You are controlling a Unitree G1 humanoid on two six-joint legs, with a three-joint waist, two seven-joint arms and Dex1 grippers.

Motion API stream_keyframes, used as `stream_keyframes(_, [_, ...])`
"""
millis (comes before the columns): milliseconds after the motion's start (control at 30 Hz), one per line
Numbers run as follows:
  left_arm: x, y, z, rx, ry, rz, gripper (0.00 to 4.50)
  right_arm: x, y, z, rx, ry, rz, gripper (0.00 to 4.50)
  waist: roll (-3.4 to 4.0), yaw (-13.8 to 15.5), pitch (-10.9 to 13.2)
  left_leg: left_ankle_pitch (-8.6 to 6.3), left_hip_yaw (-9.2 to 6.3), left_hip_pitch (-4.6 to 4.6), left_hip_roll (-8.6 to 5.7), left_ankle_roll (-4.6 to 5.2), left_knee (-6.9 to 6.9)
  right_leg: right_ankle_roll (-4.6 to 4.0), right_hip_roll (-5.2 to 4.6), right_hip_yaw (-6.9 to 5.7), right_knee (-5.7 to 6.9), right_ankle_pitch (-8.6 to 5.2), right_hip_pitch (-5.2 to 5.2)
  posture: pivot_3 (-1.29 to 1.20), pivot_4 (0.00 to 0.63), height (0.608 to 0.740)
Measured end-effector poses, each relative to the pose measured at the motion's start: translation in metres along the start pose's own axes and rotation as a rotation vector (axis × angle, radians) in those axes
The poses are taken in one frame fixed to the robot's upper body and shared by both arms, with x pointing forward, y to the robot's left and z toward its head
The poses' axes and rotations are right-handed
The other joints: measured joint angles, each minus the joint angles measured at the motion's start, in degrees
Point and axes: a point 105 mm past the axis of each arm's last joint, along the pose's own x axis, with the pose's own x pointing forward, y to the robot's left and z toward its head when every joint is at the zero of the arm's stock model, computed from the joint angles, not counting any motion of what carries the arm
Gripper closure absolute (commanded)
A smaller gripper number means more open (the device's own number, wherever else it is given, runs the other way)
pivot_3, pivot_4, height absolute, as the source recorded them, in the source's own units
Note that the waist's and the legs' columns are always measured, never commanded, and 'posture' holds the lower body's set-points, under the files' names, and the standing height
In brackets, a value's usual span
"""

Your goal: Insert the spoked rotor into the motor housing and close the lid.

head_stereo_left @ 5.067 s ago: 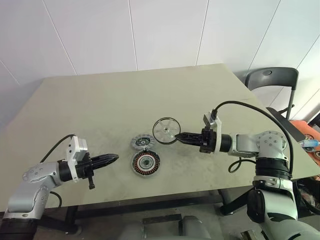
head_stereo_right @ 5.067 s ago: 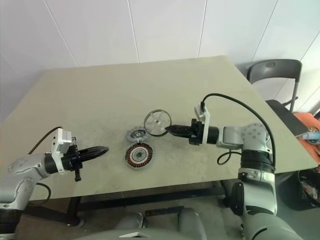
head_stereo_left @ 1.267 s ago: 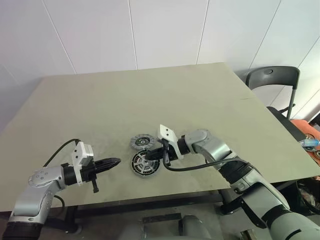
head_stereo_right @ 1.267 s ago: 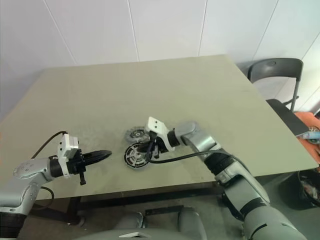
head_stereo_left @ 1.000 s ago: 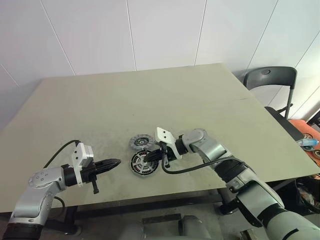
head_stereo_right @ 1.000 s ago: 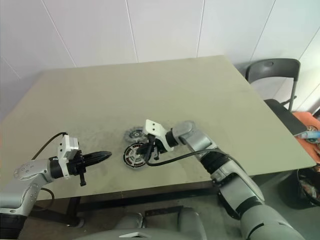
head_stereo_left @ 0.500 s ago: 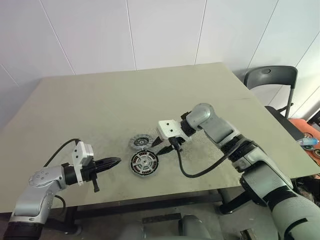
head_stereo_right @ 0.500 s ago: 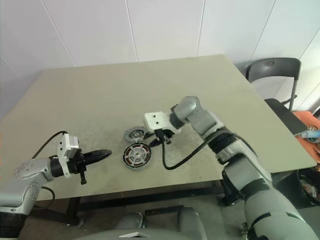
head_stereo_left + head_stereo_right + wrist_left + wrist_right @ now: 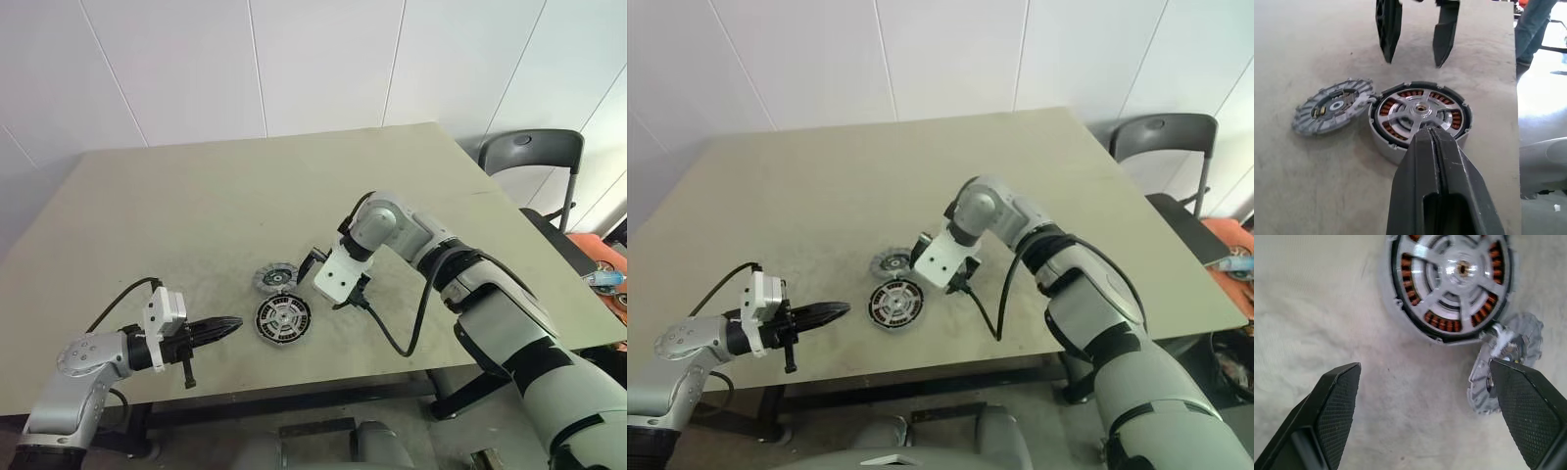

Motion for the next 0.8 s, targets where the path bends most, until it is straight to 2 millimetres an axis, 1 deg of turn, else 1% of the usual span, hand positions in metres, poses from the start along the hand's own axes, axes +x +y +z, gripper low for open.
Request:
stream_keyframes(167, [-0.005,0.003,0.003,-0.010,-0.010,0.006,4.50,0.005,0.001,0.002,-0.021,-0.007,0.017,0.07,0.02,-0.07,0.01,0.00,-0.02,0.03,0.02,0.00,0.01,-0.01,0.04,0.01,0.09,0.00,-0.01,0.00,0.000,0.740])
stream_keyframes(333, [-0.008,0.010,0.005,-0.009,-0.024,0.071,4.50,0.007,0.001,0.003,-0.022,-0.014,0.028,0.07,0.02,-0.03,0.01,0.00,-0.05,0.07,0.08,0.00,0.01,-0.02,0.12,0.01,0.14,0.01,-0.01,0.00,0.000,0.740])
stream_keyframes(600, [-0.010,0.012,0.005,0.041,-0.024,0.068,4.50,0.007,0.003,0.004,-0.049,-0.009,0.038,0.07,0.02,-0.04,0.01,0.01,-0.04,0.10,0.10,-0.01,0.02,-0.06,0.15,0.01,0.17,0.02,-0.01,0.00,0.000,0.740])
stream_keyframes(800, [-0.009,0.012,0.005,0.032,-0.032,0.083,4.50,0.012,0.007,0.004,-0.086,-0.002,0.080,0.07,0.01,-0.06,0.01,0.01,-0.04,0.14,0.11,-0.01,0.02,-0.08,0.16,0.01,0.23,0.03,0.00,0.00,0.000,0.740])
